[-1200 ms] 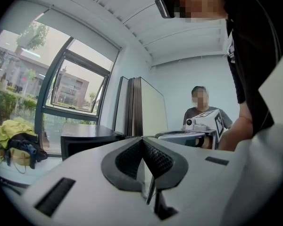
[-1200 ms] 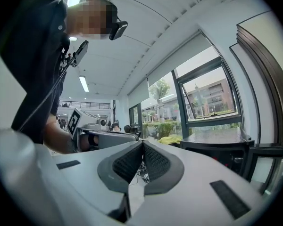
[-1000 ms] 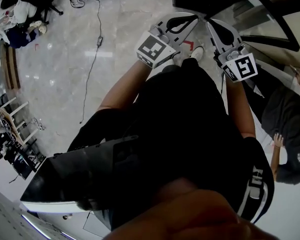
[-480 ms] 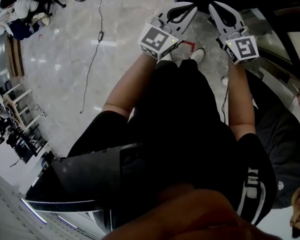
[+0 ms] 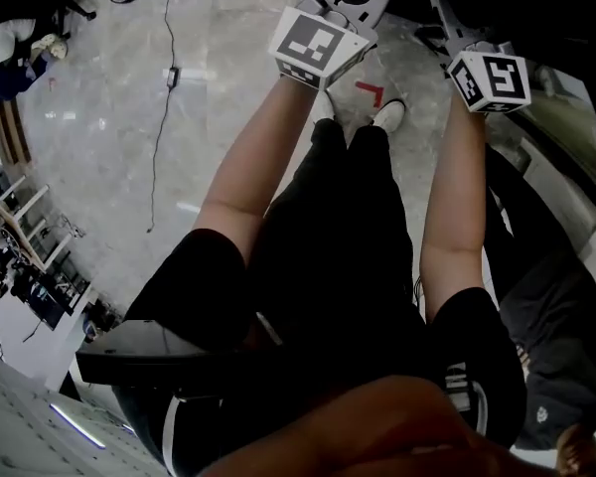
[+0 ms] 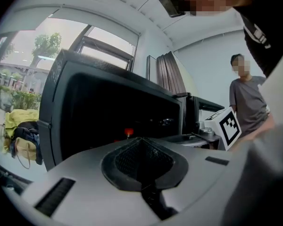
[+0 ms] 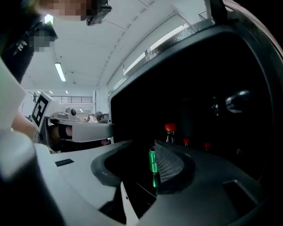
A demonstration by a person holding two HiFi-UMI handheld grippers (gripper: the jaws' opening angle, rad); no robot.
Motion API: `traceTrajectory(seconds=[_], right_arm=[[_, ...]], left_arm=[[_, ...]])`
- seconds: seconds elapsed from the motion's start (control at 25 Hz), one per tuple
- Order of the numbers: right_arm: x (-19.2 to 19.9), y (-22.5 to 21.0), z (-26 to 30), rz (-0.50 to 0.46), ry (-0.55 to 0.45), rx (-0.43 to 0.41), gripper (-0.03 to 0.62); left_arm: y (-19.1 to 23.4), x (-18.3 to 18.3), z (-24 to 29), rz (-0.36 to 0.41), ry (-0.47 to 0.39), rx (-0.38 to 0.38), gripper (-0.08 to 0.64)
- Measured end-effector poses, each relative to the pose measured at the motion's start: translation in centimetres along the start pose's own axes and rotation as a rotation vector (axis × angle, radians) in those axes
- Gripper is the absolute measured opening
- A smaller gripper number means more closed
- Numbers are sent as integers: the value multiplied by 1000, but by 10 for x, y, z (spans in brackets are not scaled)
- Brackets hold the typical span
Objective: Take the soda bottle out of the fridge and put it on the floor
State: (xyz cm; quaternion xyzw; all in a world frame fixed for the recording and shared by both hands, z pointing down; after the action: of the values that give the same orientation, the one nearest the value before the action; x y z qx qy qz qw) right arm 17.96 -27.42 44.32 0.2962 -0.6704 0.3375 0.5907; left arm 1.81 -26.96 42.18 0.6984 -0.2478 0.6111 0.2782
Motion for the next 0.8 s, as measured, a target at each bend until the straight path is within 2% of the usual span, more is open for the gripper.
traceTrajectory(seconds=[0.16,0.28,0.44,0.8], right_arm=[[24,-10,11,-29,5,26,191],[26,-26,31,-32,6,23,267],[30,-51,52,-48,-7,37,298],[38,-69,89,-68,31,4,311]], left_arm=[[16,35,6,-13,1,-10,-3],[30,44,14,-34,-5,-24,-3],[42,55,29,-38,4,-25,-3],[59,62,49,-68,6,-34,-3]])
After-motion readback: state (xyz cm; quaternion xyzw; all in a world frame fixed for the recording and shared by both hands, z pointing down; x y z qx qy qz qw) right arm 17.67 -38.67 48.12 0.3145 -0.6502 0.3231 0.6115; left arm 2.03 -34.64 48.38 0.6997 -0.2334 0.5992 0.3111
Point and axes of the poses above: the fingertips, and each gripper's own axes: z forward along the fingers, y to its left, x out of its underside, the point moved 8 cm from there along -z, backward along the fingers, and after that the axes turned 11 degrees about -y, right-handed, at the moved point
